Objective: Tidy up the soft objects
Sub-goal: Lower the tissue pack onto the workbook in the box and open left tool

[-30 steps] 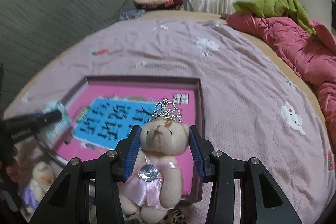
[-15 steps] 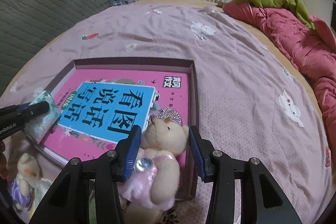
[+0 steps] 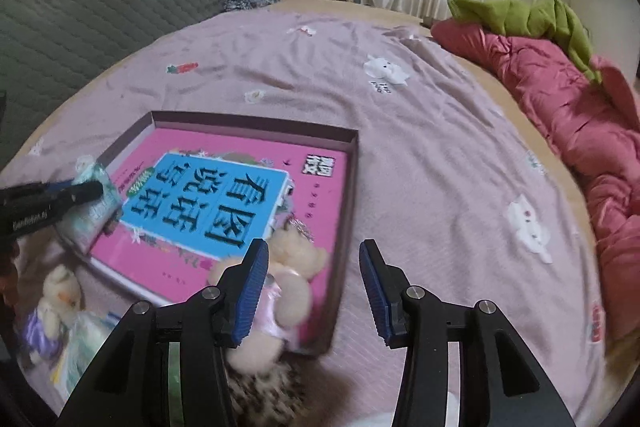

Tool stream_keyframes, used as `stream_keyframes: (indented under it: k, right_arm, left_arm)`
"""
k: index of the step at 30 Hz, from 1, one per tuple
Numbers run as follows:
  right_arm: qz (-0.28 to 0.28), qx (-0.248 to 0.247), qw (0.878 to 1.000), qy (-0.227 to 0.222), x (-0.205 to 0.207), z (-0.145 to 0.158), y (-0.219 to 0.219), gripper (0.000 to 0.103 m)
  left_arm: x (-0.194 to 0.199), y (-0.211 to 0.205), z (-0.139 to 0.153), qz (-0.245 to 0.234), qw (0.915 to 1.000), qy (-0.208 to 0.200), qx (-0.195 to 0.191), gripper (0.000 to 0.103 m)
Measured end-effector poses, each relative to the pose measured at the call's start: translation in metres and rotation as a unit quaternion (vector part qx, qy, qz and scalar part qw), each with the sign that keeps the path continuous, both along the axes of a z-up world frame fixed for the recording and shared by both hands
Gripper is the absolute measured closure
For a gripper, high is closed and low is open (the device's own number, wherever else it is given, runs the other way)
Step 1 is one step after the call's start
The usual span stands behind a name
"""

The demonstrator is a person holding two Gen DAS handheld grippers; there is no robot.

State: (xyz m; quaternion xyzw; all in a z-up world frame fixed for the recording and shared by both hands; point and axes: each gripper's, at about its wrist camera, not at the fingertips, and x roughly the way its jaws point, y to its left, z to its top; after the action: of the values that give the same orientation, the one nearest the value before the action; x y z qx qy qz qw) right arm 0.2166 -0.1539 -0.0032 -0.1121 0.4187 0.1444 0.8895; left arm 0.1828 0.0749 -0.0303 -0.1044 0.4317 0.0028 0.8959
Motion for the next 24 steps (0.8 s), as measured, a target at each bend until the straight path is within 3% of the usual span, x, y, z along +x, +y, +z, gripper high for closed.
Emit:
stream_keyframes:
  k: [7,19,24]
  right_arm:
    - [0.024,-0.035,0.999,0.024,-0.02,-0.009,0.008,0.054]
    - [0.007,-0.073,0.997,0.024,0.008,-0.033,0.016,0.049]
    - [-0.002,-0.051,0.998,0.03,0.013,-0.036,0.013,0.049]
  left_arm:
    - [-0.003,-0.003,0.0,-0.009,0.9999,0.003,0.007,0.08]
    - [0.003,-0.005,-0.008,-0.009,0.9998,0.012,0.012,0.079]
    - [0.006,-0.005,-0.014,-0.01,0.9996,0.022,0.011,0.076]
